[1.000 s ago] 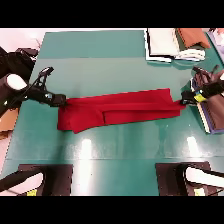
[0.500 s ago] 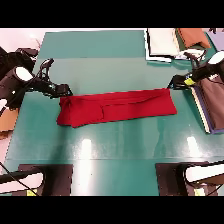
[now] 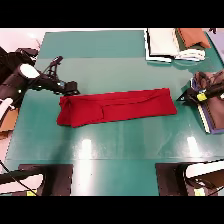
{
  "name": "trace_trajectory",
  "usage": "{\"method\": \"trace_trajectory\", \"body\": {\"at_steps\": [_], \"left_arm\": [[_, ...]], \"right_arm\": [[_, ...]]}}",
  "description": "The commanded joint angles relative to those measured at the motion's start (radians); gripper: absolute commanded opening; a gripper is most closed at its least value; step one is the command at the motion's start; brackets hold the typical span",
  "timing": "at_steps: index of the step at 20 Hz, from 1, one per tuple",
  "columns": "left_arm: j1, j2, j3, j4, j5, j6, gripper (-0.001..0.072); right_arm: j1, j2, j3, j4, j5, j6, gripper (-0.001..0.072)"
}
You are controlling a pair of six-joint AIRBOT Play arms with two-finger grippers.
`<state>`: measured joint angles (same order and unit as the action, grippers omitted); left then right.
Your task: Fold the shirts.
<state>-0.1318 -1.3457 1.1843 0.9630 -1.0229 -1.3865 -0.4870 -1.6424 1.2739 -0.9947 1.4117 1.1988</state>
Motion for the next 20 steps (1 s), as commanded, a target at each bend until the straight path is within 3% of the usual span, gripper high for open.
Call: {"method": "trace_trajectory", "body": {"at_steps": [1, 4, 5, 7, 9, 14, 20], "left_arm": [[-0.135, -0.018, 0.001, -0.024, 0.128, -0.039, 0.0021], [-0.244, -0.071, 0.002, -0.027, 0.212, -0.085, 0.002], [-0.273, -0.093, 0.002, -0.029, 0.234, -0.098, 0.002], [-0.322, -0.145, 0.015, -0.028, 0.261, -0.106, 0.002], [-0.354, -0.21, 0.065, -0.028, 0.261, -0.106, 0.002], [-0.419, -0.376, 0.226, -0.029, 0.272, -0.108, 0.002], [-0.462, -0.501, 0.337, -0.039, 0.258, -0.109, 0.002]], "right_arm": [[-0.008, -0.038, -0.101, 0.13, -0.054, -0.066, 0.0478], [0.072, -0.079, -0.108, 0.222, -0.107, -0.1, 0.043], [0.097, -0.083, -0.108, 0.247, -0.122, -0.124, 0.0364], [0.129, -0.07, -0.092, 0.265, -0.127, -0.156, 0.012], [0.133, -0.029, -0.045, 0.271, -0.092, -0.157, 0.0022], [0.183, 0.15, 0.148, 0.274, 0.034, -0.062, 0.0021], [0.358, 0.269, 0.319, 0.374, 0.028, 0.002, 0.0021]]}}
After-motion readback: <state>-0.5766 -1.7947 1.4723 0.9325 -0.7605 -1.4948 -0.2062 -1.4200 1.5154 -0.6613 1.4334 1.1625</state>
